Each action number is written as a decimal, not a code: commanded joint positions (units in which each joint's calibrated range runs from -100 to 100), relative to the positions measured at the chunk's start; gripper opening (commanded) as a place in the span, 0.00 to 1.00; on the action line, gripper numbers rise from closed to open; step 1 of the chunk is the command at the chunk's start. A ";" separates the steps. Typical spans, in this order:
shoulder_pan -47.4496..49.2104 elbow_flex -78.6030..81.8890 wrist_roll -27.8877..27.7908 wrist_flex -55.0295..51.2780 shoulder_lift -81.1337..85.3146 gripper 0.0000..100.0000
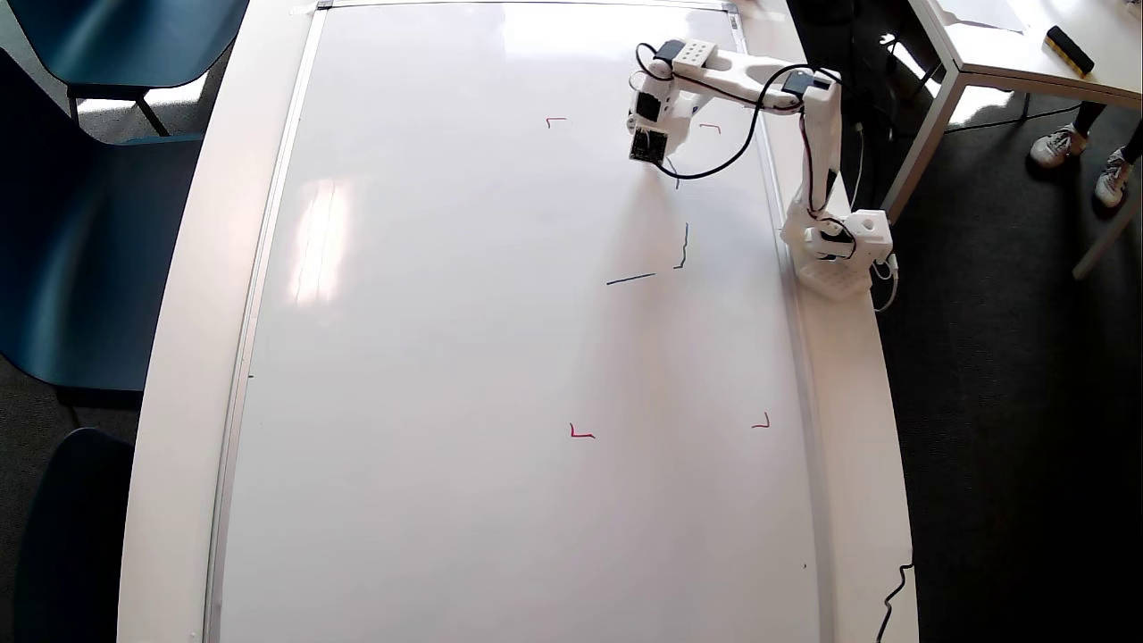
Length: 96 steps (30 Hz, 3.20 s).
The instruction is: Draw on a whiteboard a robot head using a pen attached to the gripper
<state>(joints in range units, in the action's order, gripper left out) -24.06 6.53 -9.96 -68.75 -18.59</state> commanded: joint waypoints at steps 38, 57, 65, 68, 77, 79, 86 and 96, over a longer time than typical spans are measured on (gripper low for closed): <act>17.10 -15.48 5.30 0.20 -11.55 0.01; 27.63 -12.75 6.96 -0.15 -11.30 0.01; 31.98 -9.85 8.30 0.11 -8.20 0.01; 32.93 -9.48 9.26 0.20 -8.11 0.01; 36.18 -9.30 10.17 0.11 -7.19 0.01; 36.62 -9.21 10.60 0.11 -7.19 0.01; 38.46 -9.21 10.66 0.03 -7.19 0.01; 39.93 -2.67 11.62 0.20 -1.99 0.01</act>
<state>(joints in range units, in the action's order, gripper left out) 15.08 -0.05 1.29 -68.33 -22.58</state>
